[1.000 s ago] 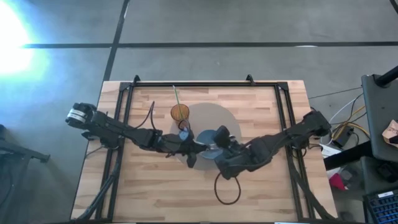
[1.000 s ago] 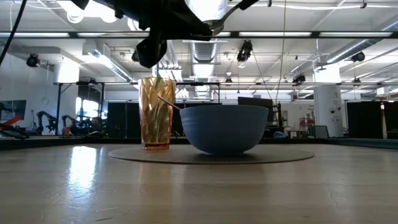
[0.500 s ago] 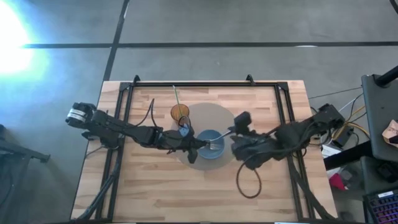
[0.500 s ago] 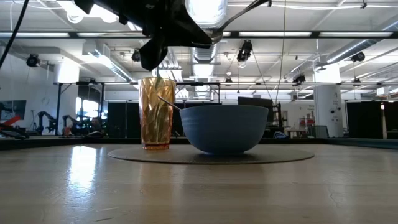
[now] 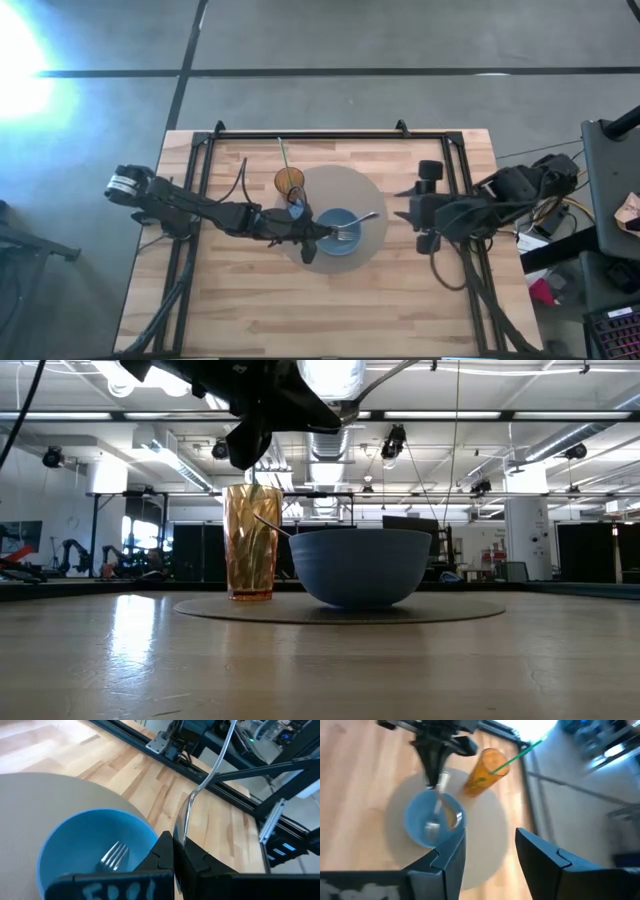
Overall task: Pick & Place Utensil
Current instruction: Put the spoon into the bowl
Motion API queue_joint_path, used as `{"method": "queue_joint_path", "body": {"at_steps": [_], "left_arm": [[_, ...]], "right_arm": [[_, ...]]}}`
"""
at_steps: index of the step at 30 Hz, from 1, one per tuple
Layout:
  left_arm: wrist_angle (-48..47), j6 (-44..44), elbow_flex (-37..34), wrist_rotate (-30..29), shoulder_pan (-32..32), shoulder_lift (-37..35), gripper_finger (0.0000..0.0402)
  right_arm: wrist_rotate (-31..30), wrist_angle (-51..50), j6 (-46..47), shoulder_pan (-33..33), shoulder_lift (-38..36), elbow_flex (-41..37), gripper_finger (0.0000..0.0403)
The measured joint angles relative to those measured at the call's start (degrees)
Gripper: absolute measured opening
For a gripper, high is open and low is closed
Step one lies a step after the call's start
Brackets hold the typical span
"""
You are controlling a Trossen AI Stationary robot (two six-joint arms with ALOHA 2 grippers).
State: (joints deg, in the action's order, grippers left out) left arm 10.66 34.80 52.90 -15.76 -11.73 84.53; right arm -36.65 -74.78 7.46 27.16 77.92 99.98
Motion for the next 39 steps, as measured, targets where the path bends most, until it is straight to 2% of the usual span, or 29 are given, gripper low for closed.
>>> {"method": "queue_joint_path", "body": {"at_steps": [6,14,17,24,32,39], "left_arm": [[0.7,-2.0,0.0,1.2,0.0,-1.7,0.0000],[1.3,-3.7,0.0,2.0,0.2,-2.2,0.0000],[1.4,-4.6,0.0,2.0,0.4,-2.2,0.0000],[3.0,-5.1,-0.7,3.0,0.7,-2.2,0.0000],[4.8,-5.7,-0.7,3.0,0.7,-2.2,0.0001],[6.7,-6.5,-1.7,2.9,0.7,-2.2,0.0001]], "right_arm": [[2.3,0.0,6.1,0.5,-3.1,-4.6,0.0158],[2.4,1.1,12.9,0.6,-5.5,-14.9,0.0150],[2.7,4.2,14.7,1.1,-6.1,-19.5,0.0152],[3.7,15.3,15.1,2.7,-7.5,-29.6,0.0157],[3.7,28.4,14.7,3.4,-8.5,-37.4,0.0146],[2.6,44.1,8.9,3.4,-8.6,-43.8,0.0147]]}}
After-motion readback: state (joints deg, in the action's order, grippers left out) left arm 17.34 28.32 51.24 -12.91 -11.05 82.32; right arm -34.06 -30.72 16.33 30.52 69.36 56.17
